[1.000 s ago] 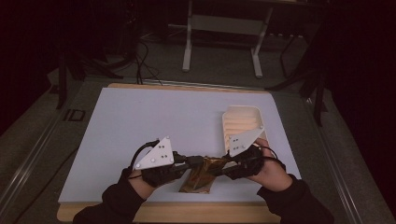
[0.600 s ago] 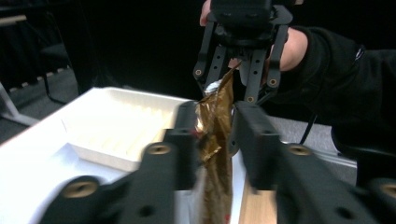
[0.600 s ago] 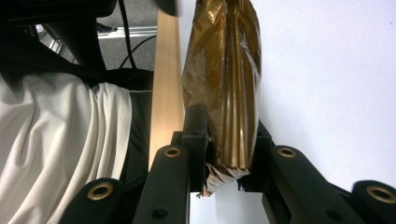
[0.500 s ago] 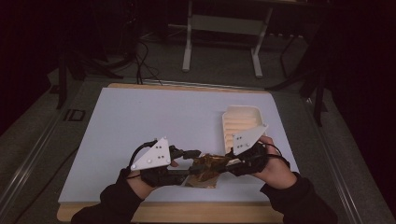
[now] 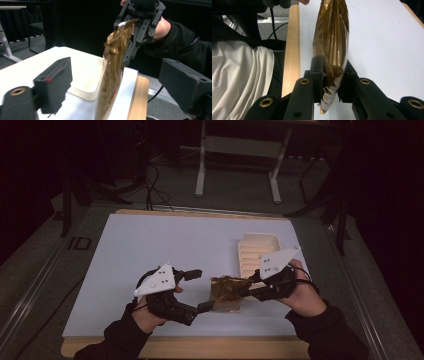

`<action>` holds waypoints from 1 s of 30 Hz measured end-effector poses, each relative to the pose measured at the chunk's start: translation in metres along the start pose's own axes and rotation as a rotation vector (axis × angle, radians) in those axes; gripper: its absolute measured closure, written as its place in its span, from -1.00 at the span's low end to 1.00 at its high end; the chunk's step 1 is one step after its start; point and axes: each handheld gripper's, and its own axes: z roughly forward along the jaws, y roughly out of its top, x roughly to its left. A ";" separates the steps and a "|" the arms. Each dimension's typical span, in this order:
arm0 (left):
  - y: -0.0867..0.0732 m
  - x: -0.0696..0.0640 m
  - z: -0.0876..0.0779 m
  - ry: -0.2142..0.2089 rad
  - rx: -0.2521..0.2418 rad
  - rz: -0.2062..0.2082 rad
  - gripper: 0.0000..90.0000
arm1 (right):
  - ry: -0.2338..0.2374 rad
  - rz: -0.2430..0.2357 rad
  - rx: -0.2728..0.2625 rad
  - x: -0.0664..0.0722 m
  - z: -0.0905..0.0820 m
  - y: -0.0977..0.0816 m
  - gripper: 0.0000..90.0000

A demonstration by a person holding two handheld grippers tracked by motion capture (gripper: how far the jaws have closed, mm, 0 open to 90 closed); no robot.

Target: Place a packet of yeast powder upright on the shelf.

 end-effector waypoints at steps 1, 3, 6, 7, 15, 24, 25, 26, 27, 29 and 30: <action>-0.001 0.001 -0.002 0.002 0.001 0.006 -0.76 | -0.001 0.003 -0.007 -0.001 -0.003 0.001 0.71; -0.003 0.002 -0.004 0.010 0.006 0.023 -0.87 | -0.014 -0.008 -0.016 -0.003 -0.008 0.001 0.71; -0.007 0.003 -0.006 0.004 0.003 0.011 -0.92 | -0.061 -0.055 -0.034 -0.007 -0.018 0.003 0.72; -0.008 0.004 -0.006 0.009 0.010 0.005 -0.92 | -0.070 -0.058 -0.042 -0.008 -0.021 0.003 0.72; -0.031 0.013 -0.013 0.048 0.015 -0.017 -0.93 | -0.187 -0.071 -0.085 -0.031 -0.047 0.005 0.72; -0.066 0.024 -0.024 0.083 0.004 -0.006 -0.93 | -0.300 -0.074 -0.058 -0.059 -0.070 -0.002 0.72; -0.070 0.025 -0.025 0.090 0.002 -0.007 -0.93 | -0.317 -0.072 -0.054 -0.066 -0.073 -0.007 0.73; -0.072 0.026 -0.026 0.099 0.014 -0.010 -0.93 | -0.325 -0.071 -0.050 -0.069 -0.075 -0.008 0.73; -0.074 0.027 -0.027 0.100 0.020 -0.014 -0.93 | -0.328 -0.075 -0.050 -0.072 -0.075 -0.011 0.73; -0.077 0.027 -0.029 0.107 0.021 -0.019 -0.93 | -0.332 -0.080 -0.043 -0.076 -0.076 -0.013 0.73; -0.081 0.028 -0.031 0.110 0.025 -0.031 -0.93 | -0.343 -0.077 -0.036 -0.079 -0.076 -0.016 0.73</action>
